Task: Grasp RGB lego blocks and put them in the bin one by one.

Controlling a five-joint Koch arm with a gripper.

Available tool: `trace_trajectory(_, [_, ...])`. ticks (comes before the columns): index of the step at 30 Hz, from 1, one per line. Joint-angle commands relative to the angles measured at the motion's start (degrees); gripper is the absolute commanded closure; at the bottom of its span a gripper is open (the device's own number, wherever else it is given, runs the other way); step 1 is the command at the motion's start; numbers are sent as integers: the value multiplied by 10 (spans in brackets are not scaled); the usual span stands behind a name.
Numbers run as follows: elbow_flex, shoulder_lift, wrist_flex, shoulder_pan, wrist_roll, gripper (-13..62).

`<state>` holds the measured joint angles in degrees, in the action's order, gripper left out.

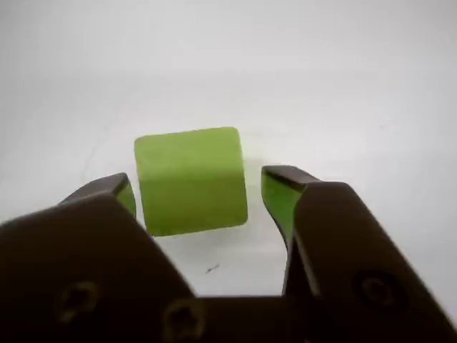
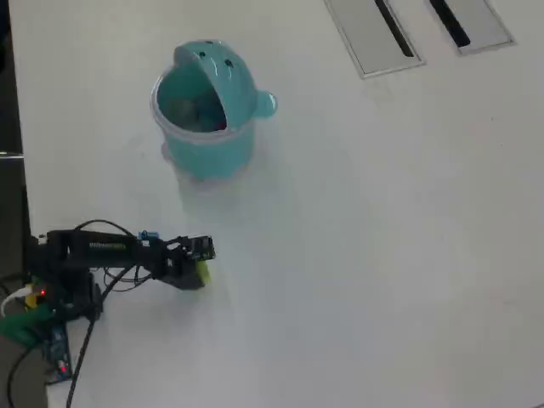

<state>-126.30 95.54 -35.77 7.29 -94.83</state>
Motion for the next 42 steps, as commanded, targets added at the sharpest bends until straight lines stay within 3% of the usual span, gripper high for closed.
trace_trajectory(1, [10,-3,41,-1,-5,163])
trace_trajectory(11, [-11,-44,121,3,24,210])
trace_trajectory(19, [-31,-43,163,2,73,298])
trace_trajectory(36, [10,54,231,-95,123,313])
trace_trajectory(42, [50,94,319,-179,169,311])
